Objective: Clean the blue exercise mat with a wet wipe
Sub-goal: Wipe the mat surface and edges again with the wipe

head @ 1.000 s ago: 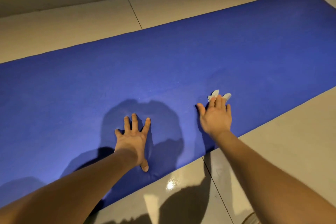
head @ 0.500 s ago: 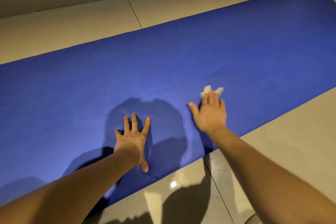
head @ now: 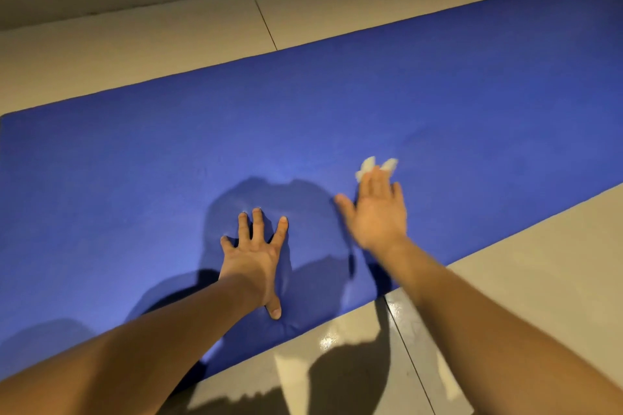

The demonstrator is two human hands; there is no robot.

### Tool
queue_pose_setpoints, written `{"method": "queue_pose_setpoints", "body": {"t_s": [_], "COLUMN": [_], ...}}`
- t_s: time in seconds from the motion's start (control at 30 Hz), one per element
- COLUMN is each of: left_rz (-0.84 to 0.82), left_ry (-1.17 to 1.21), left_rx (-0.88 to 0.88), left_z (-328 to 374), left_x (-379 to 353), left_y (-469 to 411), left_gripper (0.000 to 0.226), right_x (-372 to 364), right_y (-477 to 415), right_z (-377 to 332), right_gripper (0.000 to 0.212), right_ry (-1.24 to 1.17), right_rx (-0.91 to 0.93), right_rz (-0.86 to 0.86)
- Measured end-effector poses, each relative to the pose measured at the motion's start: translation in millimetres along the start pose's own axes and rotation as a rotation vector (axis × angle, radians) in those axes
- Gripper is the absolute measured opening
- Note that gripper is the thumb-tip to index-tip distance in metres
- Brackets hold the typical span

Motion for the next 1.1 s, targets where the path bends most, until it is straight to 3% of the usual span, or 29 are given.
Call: {"method": "queue_pose_setpoints", "body": {"t_s": [0.1, 0.17, 0.23, 0.33, 0.43, 0.5, 0.57, 0.67, 0.7, 0.77, 0.83, 0.9, 0.97, 1.1], "left_rz": [-0.002, 0.001, 0.008, 0.010, 0.004, 0.011, 0.011, 0.017, 0.022, 0.024, 0.028, 0.026, 0.025, 0.017], "left_ry": [-0.002, -0.002, 0.001, 0.005, 0.017, 0.019, 0.011, 0.016, 0.014, 0.017, 0.015, 0.012, 0.014, 0.004], "left_rx": [0.005, 0.003, 0.001, 0.001, -0.003, -0.002, 0.001, -0.001, -0.002, -0.001, -0.001, 0.002, 0.002, 0.005], "left_z": [0.2, 0.3, 0.4, -0.2, 0.1, 0.6, 0.5, 0.4, -0.5, -0.9, -0.2, -0.6, -0.1, 0.3], "left_x": [0.9, 1.1, 1.4, 1.1, -0.1, 0.0, 1.1, 1.2, 1.0, -0.6, -1.3, -1.6, -1.5, 1.0], "left_y": [-0.3, -0.2, -0.2, 0.2, 0.1, -0.1, -0.7, -0.4, -0.4, 0.2, 0.1, 0.3, 0.2, 0.1], "left_gripper": [0.166, 0.166, 0.166, 0.167, 0.167, 0.167, 0.167, 0.167, 0.167, 0.168, 0.168, 0.168, 0.168, 0.166], "right_x": [-24.7, -20.3, -5.3, 20.2, 17.5, -1.2, -21.5, -18.4, -11.8, 6.4, 17.8, 16.2, 4.1, -29.3], "right_y": [30.2, 22.0, -3.3, -35.4, -34.0, -13.8, 11.1, 7.6, -5.5, -33.7, -49.7, -50.7, -36.4, 6.7], "right_z": [-54.3, -41.6, 2.5, 69.9, 45.0, -6.8, -49.9, -39.6, -20.6, 25.7, 60.3, 52.2, 9.2, -73.8], "right_gripper": [0.082, 0.080, 0.081, 0.099, 0.108, 0.093, 0.084, 0.081, 0.080, 0.081, 0.097, 0.105, 0.097, 0.079], "right_ry": [-0.014, 0.074, 0.111, 0.175, 0.063, 0.003, -0.054, 0.040, 0.063, 0.128, 0.143, 0.079, 0.022, -0.012], "right_rx": [0.354, 0.487, 0.369, -0.020, -0.132, 0.023, 0.305, 0.555, 0.509, 0.248, -0.008, -0.089, 0.000, 0.522], "right_rz": [-0.088, -0.130, -0.073, -0.077, -0.057, -0.013, -0.073, -0.130, -0.092, -0.023, -0.048, -0.045, -0.001, -0.102]}}
Point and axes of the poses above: each hand's wrist, its own y-axis away from the middle knuckle, its own x-axis out of the back of the hand, z = x × y, the point moved 4 cm from there along -y, towards the middle knuckle, and after that the axes turned 8 degrees about -y, right-handed, at the moved point
